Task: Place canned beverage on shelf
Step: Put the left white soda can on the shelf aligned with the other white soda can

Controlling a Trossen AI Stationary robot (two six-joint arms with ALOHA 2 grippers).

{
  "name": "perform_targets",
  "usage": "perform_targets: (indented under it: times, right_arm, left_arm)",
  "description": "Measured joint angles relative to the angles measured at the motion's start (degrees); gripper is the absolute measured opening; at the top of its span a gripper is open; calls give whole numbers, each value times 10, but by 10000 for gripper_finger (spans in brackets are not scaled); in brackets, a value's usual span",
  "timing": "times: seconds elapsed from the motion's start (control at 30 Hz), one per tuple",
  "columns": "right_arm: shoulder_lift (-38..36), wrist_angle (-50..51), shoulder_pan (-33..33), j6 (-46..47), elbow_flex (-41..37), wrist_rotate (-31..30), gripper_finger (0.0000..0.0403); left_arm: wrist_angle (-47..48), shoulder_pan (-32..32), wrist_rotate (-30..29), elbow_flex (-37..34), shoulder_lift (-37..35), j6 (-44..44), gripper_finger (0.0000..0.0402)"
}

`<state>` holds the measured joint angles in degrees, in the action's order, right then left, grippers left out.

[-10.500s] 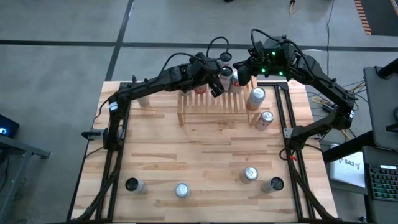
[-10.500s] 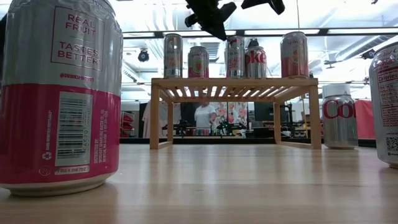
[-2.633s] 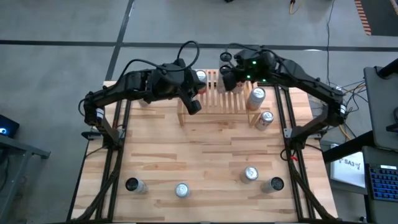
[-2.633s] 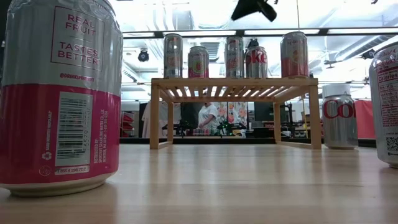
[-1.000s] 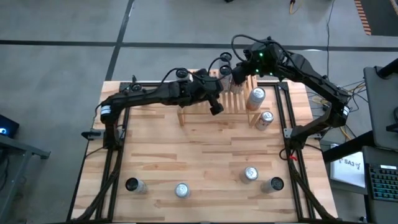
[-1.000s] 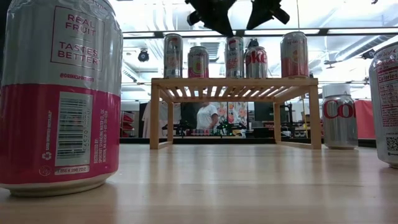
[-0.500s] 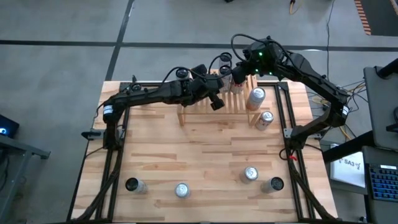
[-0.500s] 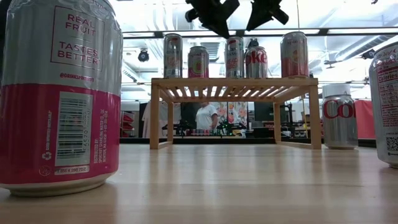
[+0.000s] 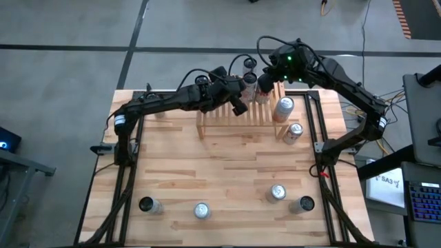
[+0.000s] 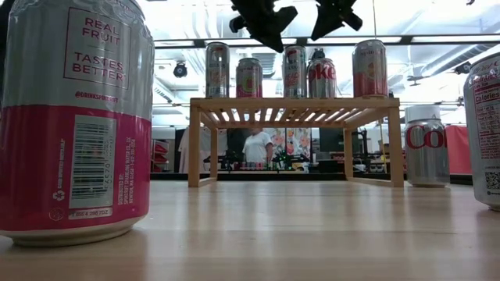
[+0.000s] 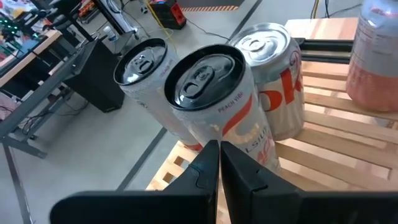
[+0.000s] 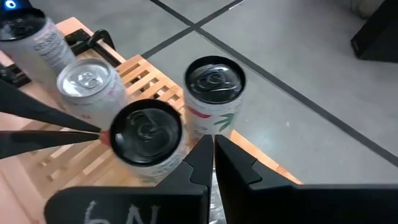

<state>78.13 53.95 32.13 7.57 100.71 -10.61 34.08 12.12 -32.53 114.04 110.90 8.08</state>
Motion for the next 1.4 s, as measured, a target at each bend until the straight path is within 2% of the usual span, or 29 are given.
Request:
perform_targets:
  times: [0.9, 1.4]
  right_arm:
    - [11, -7, 19, -22, -2, 1, 9]
    - [34, -9, 19, -10, -2, 60, 9]
  left_arm:
    - [-18, 11, 0, -1, 3, 0, 0]
    - [-48, 11, 5, 6, 16, 0, 0]
